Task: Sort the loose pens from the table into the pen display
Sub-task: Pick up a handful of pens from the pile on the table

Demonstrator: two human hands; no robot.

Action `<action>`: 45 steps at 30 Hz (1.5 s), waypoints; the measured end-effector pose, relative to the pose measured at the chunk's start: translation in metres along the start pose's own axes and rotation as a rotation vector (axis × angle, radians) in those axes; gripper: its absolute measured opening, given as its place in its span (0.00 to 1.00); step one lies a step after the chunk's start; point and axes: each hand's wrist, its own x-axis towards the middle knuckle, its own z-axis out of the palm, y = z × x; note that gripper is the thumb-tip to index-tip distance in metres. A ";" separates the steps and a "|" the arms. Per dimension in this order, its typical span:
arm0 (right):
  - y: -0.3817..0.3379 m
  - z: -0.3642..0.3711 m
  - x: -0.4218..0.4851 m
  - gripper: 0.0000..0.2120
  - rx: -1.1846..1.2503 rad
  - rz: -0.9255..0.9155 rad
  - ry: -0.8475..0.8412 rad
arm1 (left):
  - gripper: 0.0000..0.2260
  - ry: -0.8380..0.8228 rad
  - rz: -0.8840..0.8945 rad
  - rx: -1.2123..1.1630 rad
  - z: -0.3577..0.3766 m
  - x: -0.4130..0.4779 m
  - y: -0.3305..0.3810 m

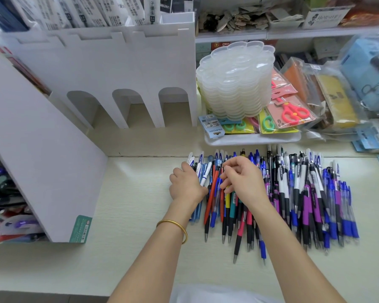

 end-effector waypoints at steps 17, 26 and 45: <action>0.000 -0.002 -0.003 0.06 0.010 -0.012 0.005 | 0.24 0.114 -0.060 0.074 0.007 -0.002 0.003; 0.001 -0.002 -0.004 0.06 0.001 -0.019 0.002 | 0.19 0.155 -0.031 0.036 0.007 -0.006 -0.002; -0.004 0.004 -0.006 0.05 -0.022 -0.014 -0.031 | 0.18 0.042 -0.050 -0.421 0.003 -0.007 -0.020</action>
